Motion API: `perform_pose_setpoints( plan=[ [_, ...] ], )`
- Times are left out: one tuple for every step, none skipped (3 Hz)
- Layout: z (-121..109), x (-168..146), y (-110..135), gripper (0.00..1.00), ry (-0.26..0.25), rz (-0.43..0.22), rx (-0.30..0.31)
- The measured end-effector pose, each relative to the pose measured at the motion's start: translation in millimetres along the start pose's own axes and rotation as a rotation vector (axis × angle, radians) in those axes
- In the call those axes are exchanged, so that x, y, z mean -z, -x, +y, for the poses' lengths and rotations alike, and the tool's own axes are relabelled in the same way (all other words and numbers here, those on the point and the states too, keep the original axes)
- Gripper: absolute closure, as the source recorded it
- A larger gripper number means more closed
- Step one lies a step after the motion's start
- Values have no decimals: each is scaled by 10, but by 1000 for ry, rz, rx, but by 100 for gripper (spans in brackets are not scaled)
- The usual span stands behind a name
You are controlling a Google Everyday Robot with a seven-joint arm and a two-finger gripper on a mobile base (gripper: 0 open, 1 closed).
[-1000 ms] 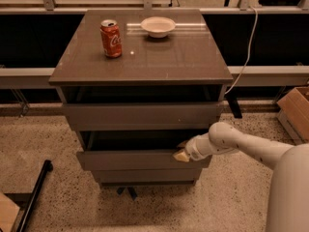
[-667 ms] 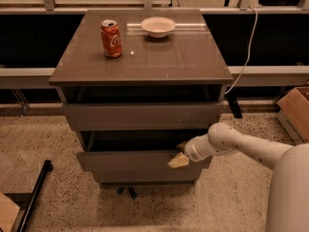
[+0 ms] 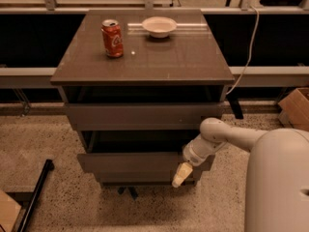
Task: Open middle drawer
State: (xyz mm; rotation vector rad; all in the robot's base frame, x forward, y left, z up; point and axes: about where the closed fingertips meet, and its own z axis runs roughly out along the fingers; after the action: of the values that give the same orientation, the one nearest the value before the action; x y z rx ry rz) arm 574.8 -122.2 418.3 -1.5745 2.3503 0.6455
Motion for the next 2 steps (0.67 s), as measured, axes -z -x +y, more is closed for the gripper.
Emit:
perform_pose_setpoints(
  plan=[
    [8,29,14,26,0,0,0],
    [10,39,19,50,0,0,0]
  ],
)
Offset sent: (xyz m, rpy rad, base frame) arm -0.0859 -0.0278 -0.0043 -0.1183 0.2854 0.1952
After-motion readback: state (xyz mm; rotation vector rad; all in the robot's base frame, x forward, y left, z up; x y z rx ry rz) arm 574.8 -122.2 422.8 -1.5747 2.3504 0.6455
